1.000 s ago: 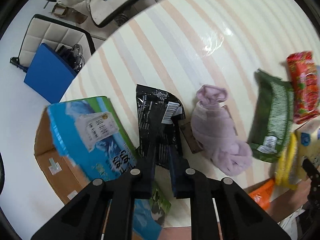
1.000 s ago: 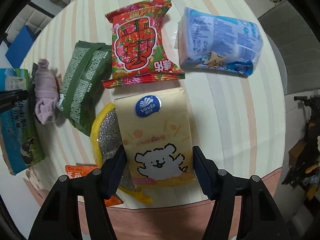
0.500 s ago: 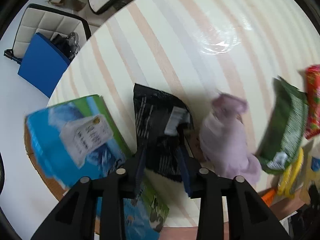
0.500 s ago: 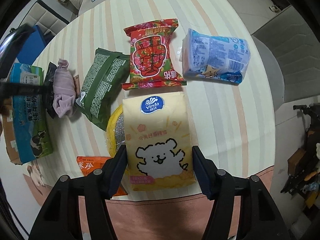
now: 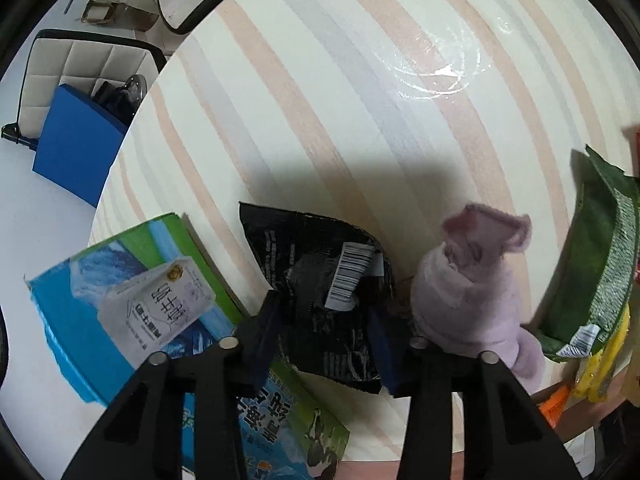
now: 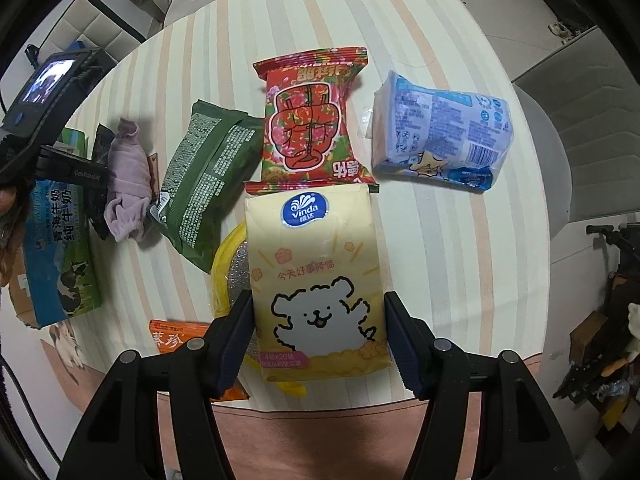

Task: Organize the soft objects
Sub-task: 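Grasp the black snack bag with the left tool while the right tool grasps the Vinda tissue pack, then carry both items into the cardboard box and open both tools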

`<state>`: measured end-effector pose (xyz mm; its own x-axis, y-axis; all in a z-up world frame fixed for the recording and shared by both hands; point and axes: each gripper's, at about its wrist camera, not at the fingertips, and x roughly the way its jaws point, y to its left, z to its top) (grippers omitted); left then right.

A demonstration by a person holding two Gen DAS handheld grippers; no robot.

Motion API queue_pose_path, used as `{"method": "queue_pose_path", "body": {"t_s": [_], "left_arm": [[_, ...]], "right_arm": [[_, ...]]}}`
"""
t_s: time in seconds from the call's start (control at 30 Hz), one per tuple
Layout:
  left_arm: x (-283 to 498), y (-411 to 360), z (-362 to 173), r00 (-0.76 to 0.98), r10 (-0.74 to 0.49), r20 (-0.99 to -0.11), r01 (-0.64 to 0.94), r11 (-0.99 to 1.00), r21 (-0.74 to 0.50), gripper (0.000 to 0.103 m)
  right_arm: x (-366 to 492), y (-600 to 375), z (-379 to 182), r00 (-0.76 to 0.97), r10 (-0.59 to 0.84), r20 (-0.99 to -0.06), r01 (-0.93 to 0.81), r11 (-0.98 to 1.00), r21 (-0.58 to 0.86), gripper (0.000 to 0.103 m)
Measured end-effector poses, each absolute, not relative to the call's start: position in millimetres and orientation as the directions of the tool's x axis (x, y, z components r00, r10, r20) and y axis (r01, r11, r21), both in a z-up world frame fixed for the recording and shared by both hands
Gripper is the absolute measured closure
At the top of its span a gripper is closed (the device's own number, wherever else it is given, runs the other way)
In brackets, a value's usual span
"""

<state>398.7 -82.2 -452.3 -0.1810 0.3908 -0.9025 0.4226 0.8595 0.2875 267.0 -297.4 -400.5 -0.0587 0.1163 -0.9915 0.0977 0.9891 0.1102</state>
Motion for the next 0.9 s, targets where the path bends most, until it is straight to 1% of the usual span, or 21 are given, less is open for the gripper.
{"method": "queue_pose_path", "body": {"t_s": [0.03, 0.17, 0.27, 0.37, 0.5, 0.6, 0.67, 0.8, 0.9], "left_arm": [[396, -82, -449, -0.173, 0.386, -0.906, 0.421, 0.861, 0.286, 0.067], [384, -81, -427, -0.143, 0.351, -0.925, 0.386, 0.881, 0.274, 0.068], [372, -75, -400, -0.100, 0.312, -0.945, 0.345, 0.902, 0.261, 0.068], [354, -70, -370, -0.068, 0.239, -0.969, 0.293, 0.933, 0.209, 0.068], [318, -47, -320, -0.013, 0.115, -0.993, 0.196, 0.974, 0.110, 0.068], [293, -22, -283, 0.036, 0.035, -0.999, 0.125, 0.991, 0.039, 0.068], [284, -13, -264, 0.063, 0.007, -0.998, 0.094, 0.995, 0.013, 0.068], [262, 24, -225, 0.114, -0.010, -0.993, 0.040, 0.999, -0.006, 0.068], [257, 64, -201, 0.144, -0.015, -0.990, 0.001, 1.000, -0.015, 0.068]], "right_arm": [[264, -297, -390, -0.056, 0.118, -0.991, 0.097, 0.989, 0.112, 0.037], [262, -296, -382, -0.044, 0.109, -0.993, 0.103, 0.989, 0.104, 0.037], [258, -302, -367, -0.024, 0.110, -0.994, 0.112, 0.988, 0.106, 0.037], [254, -305, -348, 0.003, 0.122, -0.992, 0.116, 0.986, 0.122, 0.037], [242, -293, -317, 0.042, 0.160, -0.986, 0.090, 0.983, 0.163, 0.037], [234, -271, -294, 0.064, 0.200, -0.978, 0.040, 0.978, 0.203, 0.037], [228, -247, -275, 0.078, 0.248, -0.966, -0.006, 0.969, 0.249, 0.037], [229, -186, -243, 0.091, 0.323, -0.942, -0.100, 0.944, 0.314, 0.037], [231, -136, -229, 0.093, 0.349, -0.933, -0.160, 0.930, 0.332, 0.037]]}}
